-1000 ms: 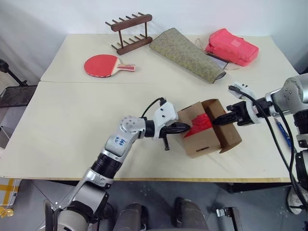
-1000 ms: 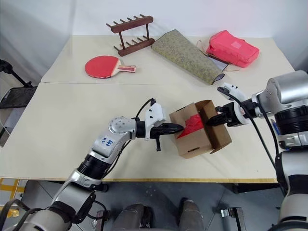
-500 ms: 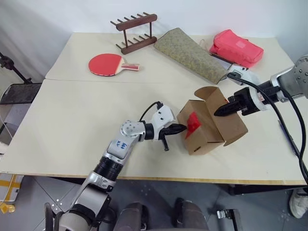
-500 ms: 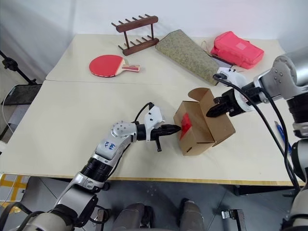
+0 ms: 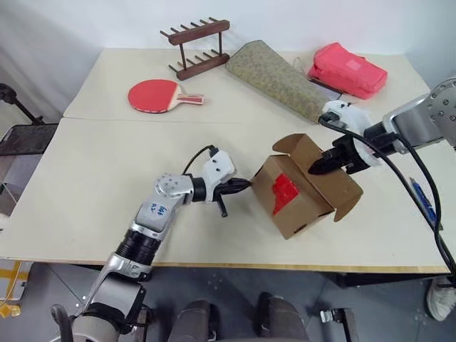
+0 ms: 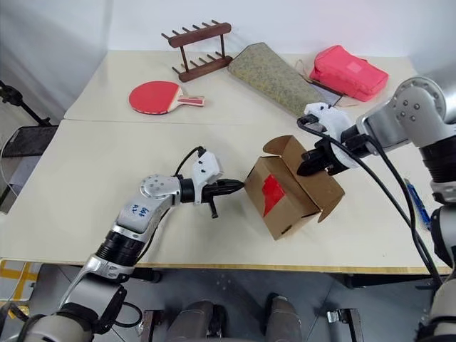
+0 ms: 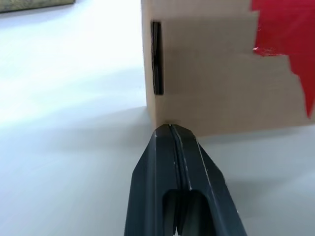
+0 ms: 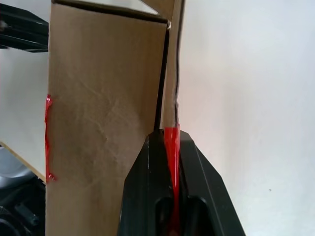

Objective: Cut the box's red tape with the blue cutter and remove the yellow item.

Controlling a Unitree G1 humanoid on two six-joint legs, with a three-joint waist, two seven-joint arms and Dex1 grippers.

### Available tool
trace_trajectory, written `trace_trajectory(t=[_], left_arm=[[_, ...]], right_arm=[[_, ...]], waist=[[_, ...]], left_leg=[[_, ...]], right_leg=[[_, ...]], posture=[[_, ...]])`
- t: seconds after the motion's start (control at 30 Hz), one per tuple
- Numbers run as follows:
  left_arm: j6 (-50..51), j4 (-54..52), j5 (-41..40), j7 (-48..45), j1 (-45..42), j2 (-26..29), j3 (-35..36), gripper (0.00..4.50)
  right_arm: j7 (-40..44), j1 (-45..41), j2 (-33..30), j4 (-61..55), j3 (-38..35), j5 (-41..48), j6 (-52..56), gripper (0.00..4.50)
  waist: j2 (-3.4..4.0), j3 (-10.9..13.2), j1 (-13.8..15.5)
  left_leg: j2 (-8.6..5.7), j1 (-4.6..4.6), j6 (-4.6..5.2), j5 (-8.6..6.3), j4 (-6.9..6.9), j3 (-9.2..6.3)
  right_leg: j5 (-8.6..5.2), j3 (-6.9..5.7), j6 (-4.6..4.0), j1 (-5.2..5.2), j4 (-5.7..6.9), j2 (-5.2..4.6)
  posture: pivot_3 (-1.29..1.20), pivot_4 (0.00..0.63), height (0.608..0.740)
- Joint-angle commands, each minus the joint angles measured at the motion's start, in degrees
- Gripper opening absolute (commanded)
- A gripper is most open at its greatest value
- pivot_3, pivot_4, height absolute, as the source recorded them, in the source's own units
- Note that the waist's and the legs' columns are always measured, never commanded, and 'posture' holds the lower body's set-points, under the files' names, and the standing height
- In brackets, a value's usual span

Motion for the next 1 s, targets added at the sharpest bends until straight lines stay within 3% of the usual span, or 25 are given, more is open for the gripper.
trace_trajectory(t=[0.03, 0.27, 0.47, 0.67, 1.0], left_arm=[[2.58, -4.45, -3.26, -3.19, -3.93, 2.12, 2.69, 0.0], [8.14, -9.32, -10.66, -11.76, -5.61, 5.55, 4.12, 0.0], [9.55, -8.84, -14.29, -8.9, -8.85, 0.94, 6.26, 0.0], [7.58, -7.86, -12.77, -6.39, -9.42, -4.82, 2.96, 0.0], [4.98, -6.03, -3.97, -6.95, -6.16, -3.6, -7.56, 0.0]], right_arm=[[-4.14, -0.2, -0.6, -2.48, -0.77, 3.73, 0.27, 0.01], [-11.35, -0.34, -1.28, -5.2, -2.09, 10.24, 0.27, 0.01], [-16.11, 1.25, -2.87, -9.21, -2.09, 18.53, 0.27, 0.01], [-21.64, 3.19, -2.93, -10.54, -3.1, 23.75, 0.27, 0.01], [-31.1, 6.07, -2.97, -11.06, -5.86, 32.15, 0.27, 0.01]], waist=[[-0.01, 0.0, -0.01], [0.0, 0.01, -0.17], [-0.03, 0.03, 0.12], [-0.05, 0.05, 0.06], [-0.07, 0.05, 0.09]], left_leg=[[0.0, -0.04, 0.0, 0.0, 0.01, -0.01], [0.03, -0.04, 0.0, 0.0, -0.06, -0.01], [-0.01, -0.14, 0.01, 0.0, 0.05, -0.15], [0.0, -0.12, 0.0, 0.0, 0.01, -0.14], [0.02, -0.1, 0.03, 0.02, 0.05, -0.1]], right_leg=[[0.0, -0.01, 0.0, 0.0, -0.03, 0.0], [0.0, -0.06, 0.0, -0.01, -0.03, 0.09], [0.01, -0.08, 0.03, 0.01, -0.04, 0.11], [0.02, -0.12, 0.04, 0.04, -0.07, 0.14], [0.02, -0.09, 0.04, 0.07, -0.08, 0.15]], posture=[[0.0, 0.15, 0.74], [0.0, 0.15, 0.74], [0.0, 0.15, 0.74], [0.0, 0.15, 0.74], [0.0, 0.15, 0.74]])
